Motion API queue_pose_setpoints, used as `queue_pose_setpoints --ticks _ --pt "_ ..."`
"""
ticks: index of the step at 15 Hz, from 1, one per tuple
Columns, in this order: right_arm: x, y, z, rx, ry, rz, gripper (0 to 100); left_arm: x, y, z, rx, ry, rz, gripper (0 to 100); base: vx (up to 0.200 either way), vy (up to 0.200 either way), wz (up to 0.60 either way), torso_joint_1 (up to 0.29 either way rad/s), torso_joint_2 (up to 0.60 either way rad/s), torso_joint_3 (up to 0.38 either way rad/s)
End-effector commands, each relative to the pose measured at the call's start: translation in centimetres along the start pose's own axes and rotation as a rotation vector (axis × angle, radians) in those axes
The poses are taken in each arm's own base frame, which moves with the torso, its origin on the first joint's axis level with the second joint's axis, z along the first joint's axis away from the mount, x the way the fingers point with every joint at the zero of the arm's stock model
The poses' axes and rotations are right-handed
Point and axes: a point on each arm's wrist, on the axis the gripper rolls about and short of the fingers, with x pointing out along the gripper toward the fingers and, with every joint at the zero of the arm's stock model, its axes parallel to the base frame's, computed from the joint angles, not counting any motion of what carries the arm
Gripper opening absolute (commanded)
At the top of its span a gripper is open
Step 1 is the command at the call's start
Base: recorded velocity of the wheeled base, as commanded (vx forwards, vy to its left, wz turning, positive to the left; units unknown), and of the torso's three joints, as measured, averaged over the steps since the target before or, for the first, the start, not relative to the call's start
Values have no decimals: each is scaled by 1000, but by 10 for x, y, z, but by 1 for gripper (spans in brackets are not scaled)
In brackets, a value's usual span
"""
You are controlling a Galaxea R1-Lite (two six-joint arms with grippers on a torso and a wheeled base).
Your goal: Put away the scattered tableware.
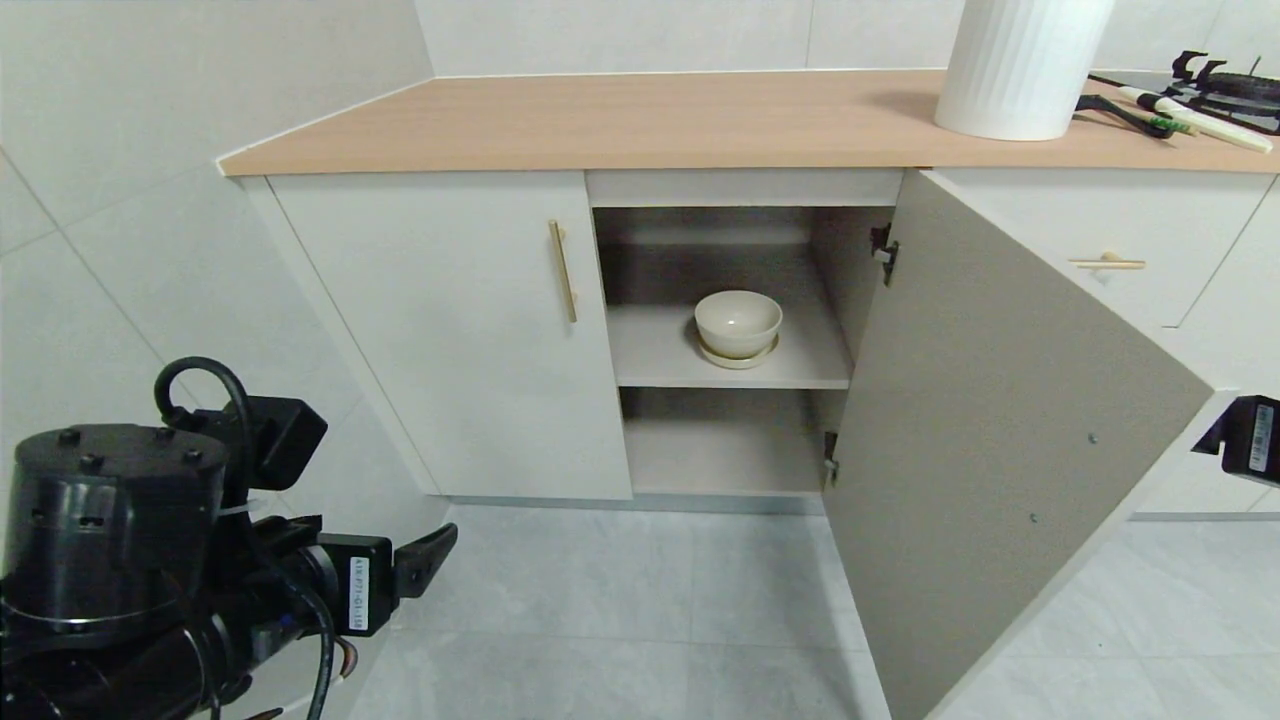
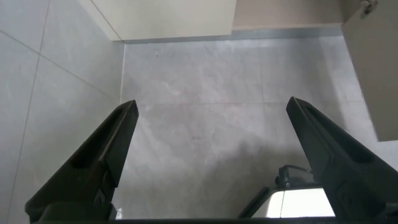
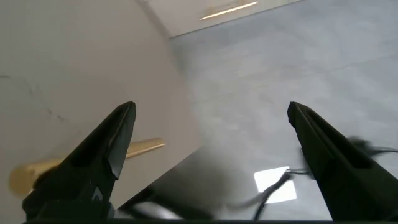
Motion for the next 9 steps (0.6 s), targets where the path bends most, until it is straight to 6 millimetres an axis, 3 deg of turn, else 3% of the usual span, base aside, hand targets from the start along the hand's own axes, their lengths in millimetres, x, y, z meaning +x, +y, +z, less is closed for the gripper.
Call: queue_pose_setpoints --ticks 1,4,7,9 --pt "5 17 -6 -12 53 117 100 0 0 1 -3 -4 0 100 0 0 0 0 0 0" --pt "24 63 -18 -86 152 301 100 -3 1 4 -10 -22 -3 100 0 0 0 0 0 0" --pt "73 111 -17 -143 178 400 100 -5 1 4 4 -28 -1 100 0 0 0 0 0 0" --pt "98 129 -18 -150 173 433 100 -5 1 5 1 -32 -1 100 0 0 0 0 0 0"
